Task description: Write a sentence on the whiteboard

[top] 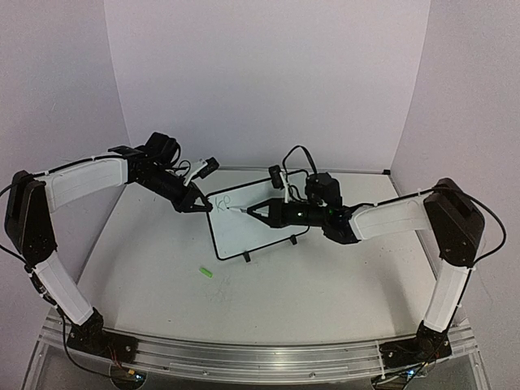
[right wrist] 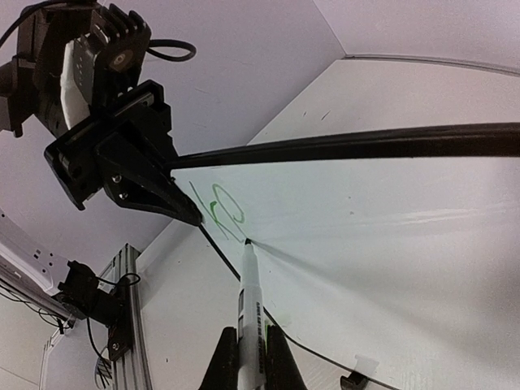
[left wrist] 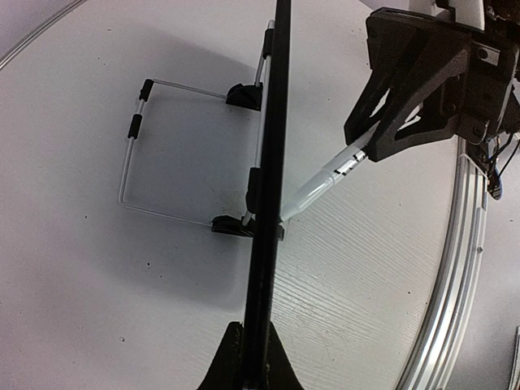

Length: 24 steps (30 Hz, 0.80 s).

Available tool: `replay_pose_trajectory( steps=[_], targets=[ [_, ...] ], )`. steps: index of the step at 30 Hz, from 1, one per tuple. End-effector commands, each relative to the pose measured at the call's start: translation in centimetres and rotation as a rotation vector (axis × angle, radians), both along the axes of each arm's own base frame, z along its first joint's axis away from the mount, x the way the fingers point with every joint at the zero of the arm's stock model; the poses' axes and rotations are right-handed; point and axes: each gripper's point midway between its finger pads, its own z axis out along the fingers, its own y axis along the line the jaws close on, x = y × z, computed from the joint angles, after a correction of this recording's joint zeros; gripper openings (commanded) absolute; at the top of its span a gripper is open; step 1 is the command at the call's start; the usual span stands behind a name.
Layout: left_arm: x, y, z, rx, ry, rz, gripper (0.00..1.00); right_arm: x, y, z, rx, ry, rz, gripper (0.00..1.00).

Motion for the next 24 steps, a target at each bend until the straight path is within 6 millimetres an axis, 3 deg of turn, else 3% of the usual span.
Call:
replay_pose_trajectory(
  steps=[1,11,24],
  targets=[
    [0.7,0.7,-0.5,0.063,-0.024,0.012,0.00,1.3,-1.3,1.0,0.000,-0.041,-0.092,0.00],
    [0.7,0.8,-0.4,0.063,-0.024,0.012,0.00,-0.1,-1.9,4.1,0.048,-0.089,-0.058,0.00],
    [0.7,0.8,-0.6,0.067,-0.024,0.013,0.00,1.3,-1.2,2.7,0.033,-0.066,-0.085,0.00]
  ],
)
